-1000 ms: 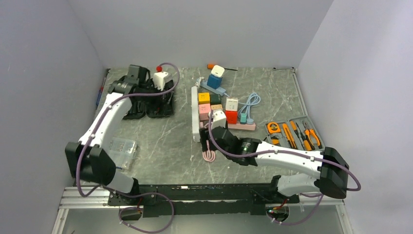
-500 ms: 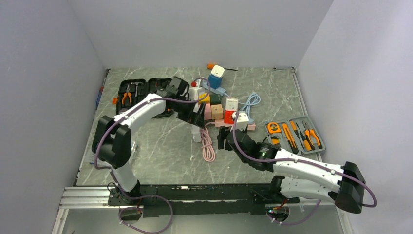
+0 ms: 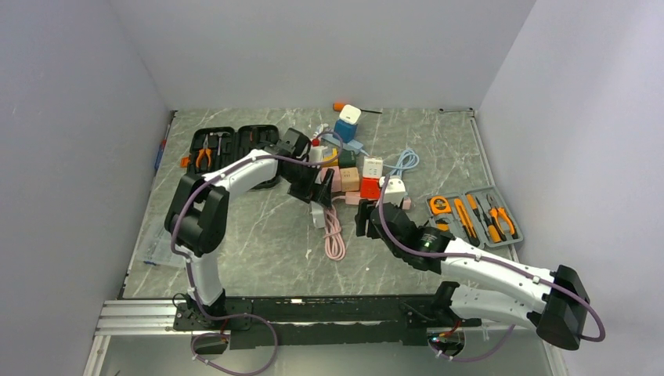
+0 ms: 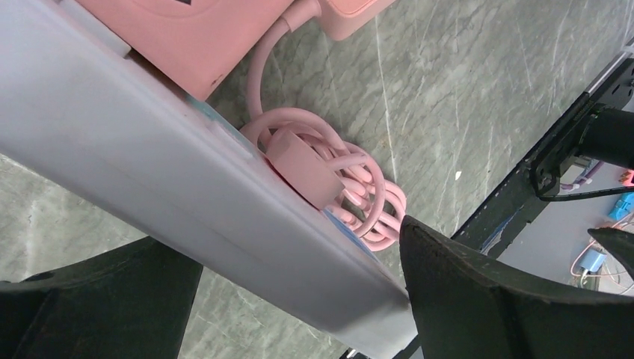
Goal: Pull the plug off the socket
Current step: Remove the plug from the socket.
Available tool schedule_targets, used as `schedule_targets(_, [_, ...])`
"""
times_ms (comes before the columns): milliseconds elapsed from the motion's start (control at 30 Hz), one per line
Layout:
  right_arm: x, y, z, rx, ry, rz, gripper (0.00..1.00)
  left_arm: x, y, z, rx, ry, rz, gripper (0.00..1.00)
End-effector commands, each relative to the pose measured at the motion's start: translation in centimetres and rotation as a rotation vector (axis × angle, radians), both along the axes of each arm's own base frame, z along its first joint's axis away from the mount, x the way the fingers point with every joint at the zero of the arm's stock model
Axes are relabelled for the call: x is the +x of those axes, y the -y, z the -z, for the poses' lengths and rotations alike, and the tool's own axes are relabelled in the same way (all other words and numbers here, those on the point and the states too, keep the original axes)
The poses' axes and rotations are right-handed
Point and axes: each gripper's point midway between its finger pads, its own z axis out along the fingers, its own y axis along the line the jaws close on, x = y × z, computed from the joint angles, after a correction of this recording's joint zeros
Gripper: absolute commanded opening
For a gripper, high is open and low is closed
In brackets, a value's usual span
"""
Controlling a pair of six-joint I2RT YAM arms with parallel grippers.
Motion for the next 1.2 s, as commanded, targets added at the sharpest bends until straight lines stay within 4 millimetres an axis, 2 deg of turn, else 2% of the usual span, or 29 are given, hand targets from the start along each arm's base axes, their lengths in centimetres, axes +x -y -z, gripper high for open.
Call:
schedule_targets(0, [0.7,-1.1,-1.1,0.033,0.024,-0.024,0.66,-0.1,0.1,-0.5,-0.052,0.003,0.011,0.92])
schedule_targets(167, [0.6,-1.4,-0.6,0.029,0.012,-0.037,0.66,-1.5,0.1,-2.1,-0.204,-0.084,0.034,0.47])
schedule_targets(267, [0.6,-1.9,-0.4,0.030,0.011,-0.058,0.66,-2.4,-0.3,-3.0,-0.274,-0.130,0.057,0.34])
schedule_targets(433, [1.3,-3.9,0.0,0.012,0.003,-0.107,0.80,-3.3,-1.4,-3.7,-0.338,-0.168,0.073,0.31])
schedule_targets(500, [1.7,-5.0,0.1,0.004,0.002,-0.130,0.82,-3.5,-1.7,-4.2,-0.370,-0.182,0.072,0.29])
schedule_targets(767, [4.1,-10.4,0.6,-0.039,0.040,-0.244,0.81,-4.3,-3.5,-3.6,-0.432,-0.224,0.053,0.25])
schedule_targets(900, [4.8,-13.0,1.0,-0.073,0.054,-0.315,0.80,-4.1,-4.4,-4.2,-0.468,-0.251,0.036,0.25])
schedule_targets(1000, [5.0,-14.0,2.2,-0.123,0.045,-0.326,0.79,-3.8,-4.8,-5.3,-0.489,-0.239,0.057,0.23])
schedule_targets(1167, [4.3,-14.8,3.2,-0.125,0.051,-0.352,0.79,-3.5,-5.3,-7.7,-0.522,-0.188,0.087,0.24])
